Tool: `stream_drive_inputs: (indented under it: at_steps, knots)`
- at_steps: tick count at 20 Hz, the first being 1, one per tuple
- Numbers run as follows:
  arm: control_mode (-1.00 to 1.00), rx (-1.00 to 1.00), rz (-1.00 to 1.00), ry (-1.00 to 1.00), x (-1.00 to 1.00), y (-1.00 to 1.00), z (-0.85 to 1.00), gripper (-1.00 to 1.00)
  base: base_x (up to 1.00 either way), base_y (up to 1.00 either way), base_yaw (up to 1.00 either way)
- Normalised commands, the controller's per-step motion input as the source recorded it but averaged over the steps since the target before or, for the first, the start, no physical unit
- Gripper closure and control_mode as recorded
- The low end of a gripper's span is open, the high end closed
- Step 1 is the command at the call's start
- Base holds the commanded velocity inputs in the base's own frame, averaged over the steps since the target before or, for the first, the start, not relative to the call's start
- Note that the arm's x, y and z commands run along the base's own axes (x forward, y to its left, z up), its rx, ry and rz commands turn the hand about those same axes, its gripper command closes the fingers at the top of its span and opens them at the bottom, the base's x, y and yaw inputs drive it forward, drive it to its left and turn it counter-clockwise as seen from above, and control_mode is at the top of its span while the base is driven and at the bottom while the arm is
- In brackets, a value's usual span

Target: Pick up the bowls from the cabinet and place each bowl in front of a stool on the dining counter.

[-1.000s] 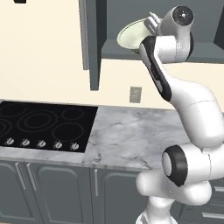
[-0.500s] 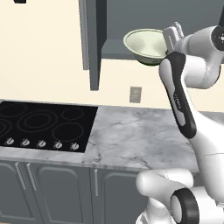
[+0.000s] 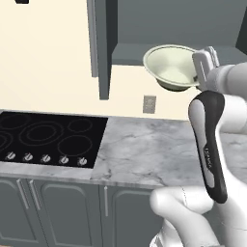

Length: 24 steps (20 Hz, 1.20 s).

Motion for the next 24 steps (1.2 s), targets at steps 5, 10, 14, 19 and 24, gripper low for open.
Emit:
stream_drive_inputs:
  at_steps: [5, 10, 14, 19, 24]
  knots:
    - [-1.0, 0.0, 0.0, 0.13, -0.21, -0.02, -0.12, 1.0, 0.0, 0.0, 0.0]
    - [-1.0, 0.0, 0.06, 0.18, 0.0, 0.0, -0.55, 1.0, 0.0, 0.0, 0.0]
    - [1.0, 0.0, 0.0, 0.0, 0.0, 0.0, 0.0, 1.0, -0.15, 0.0, 0.15]
    - [1.0, 0.0, 0.0, 0.0, 0.0, 0.0, 0.0, 1.0, -0.49, 0.0, 0.32]
    - [1.0, 0.0, 0.0, 0.0, 0.0, 0.0, 0.0, 1.0, -0.86, 0.0, 0.39]
